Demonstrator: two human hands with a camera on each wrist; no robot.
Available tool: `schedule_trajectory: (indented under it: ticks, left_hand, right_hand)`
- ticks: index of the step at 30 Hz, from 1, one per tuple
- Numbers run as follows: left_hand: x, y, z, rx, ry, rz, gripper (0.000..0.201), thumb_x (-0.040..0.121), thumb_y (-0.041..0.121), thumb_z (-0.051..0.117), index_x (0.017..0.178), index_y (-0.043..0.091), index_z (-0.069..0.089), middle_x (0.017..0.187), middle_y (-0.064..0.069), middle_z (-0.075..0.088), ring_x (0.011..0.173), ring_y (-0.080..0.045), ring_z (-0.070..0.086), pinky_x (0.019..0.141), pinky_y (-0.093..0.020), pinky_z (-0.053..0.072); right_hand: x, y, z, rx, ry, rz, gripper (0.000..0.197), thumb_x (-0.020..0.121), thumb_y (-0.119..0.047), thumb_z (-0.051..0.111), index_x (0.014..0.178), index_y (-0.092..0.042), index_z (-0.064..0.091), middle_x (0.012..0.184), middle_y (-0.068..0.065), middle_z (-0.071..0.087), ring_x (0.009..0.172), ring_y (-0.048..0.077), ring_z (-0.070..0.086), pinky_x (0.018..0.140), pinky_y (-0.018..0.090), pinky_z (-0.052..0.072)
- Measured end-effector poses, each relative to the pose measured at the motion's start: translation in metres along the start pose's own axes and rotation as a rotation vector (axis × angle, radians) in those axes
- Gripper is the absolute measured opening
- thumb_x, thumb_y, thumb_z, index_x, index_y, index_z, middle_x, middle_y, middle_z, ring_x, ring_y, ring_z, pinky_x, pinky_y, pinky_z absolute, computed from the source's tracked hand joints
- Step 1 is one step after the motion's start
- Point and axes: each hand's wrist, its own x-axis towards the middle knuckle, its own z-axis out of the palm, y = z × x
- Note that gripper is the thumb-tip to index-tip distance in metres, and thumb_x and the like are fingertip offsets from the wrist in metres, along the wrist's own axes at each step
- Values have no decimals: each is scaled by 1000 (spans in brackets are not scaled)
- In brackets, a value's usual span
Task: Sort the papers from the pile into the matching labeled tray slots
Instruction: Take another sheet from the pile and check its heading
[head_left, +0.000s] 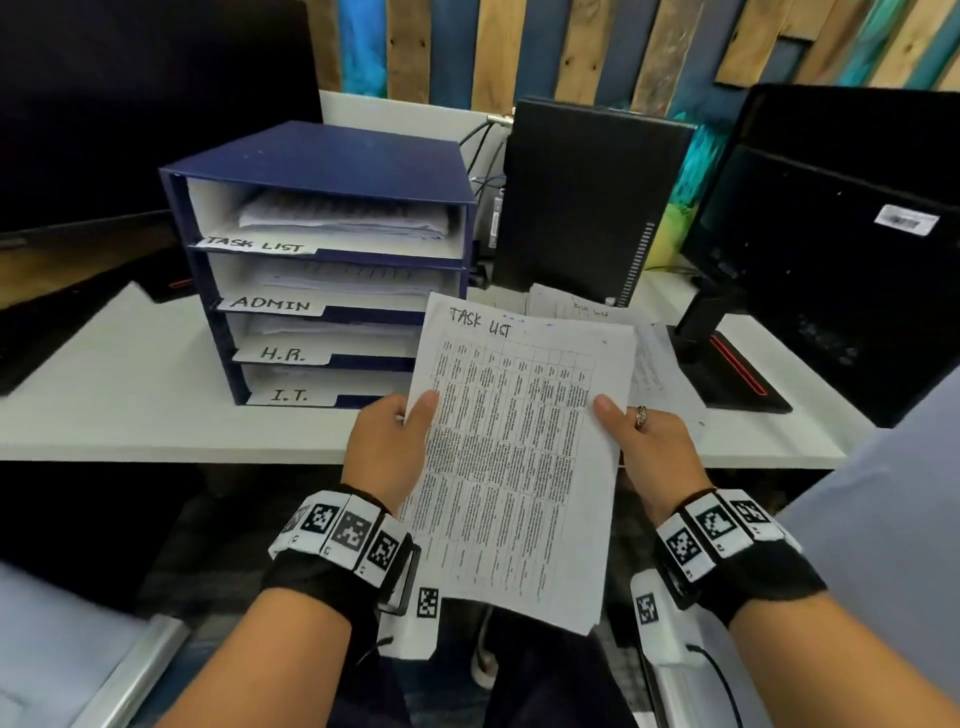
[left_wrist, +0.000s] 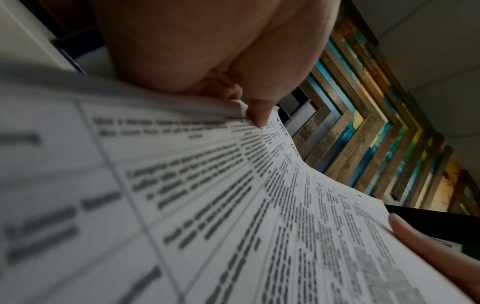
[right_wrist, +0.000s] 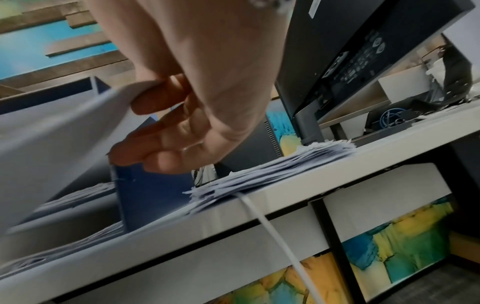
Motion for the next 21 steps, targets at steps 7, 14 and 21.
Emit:
schedule_trajectory:
  ticks: [7,14,21]
  left_hand:
    - [-12,-24,-46,-58,144,-44,21,98,34,55,93,18,67,86,3,74,77,-17,72,71,-37,59]
    - [-20,-29,-95,-104,360,6,29,99,36,53,83,13,61,79,-3,72,72,-22,69,64,-35,56]
    - [-23,-29,-124,-119,405,0,29,100,34,53,83,16,67,74,2,74,65,-12,71,57,-25,52]
  right_hand:
    - [-16,4,50,-119,-163,31,83,73,-75,66,94,5,67,98,24,72,95,47,67,86,63,54]
    - [-18,-4,95,-54,-267,20,25,104,-26,51,97,-9,67,102,23,71,76,30,68,73,44,61]
    - [-23,-19,134,-4,-289,-48,19,104,-21,51,107,-14,69,103,-1,77,100,21,72,90,42,58]
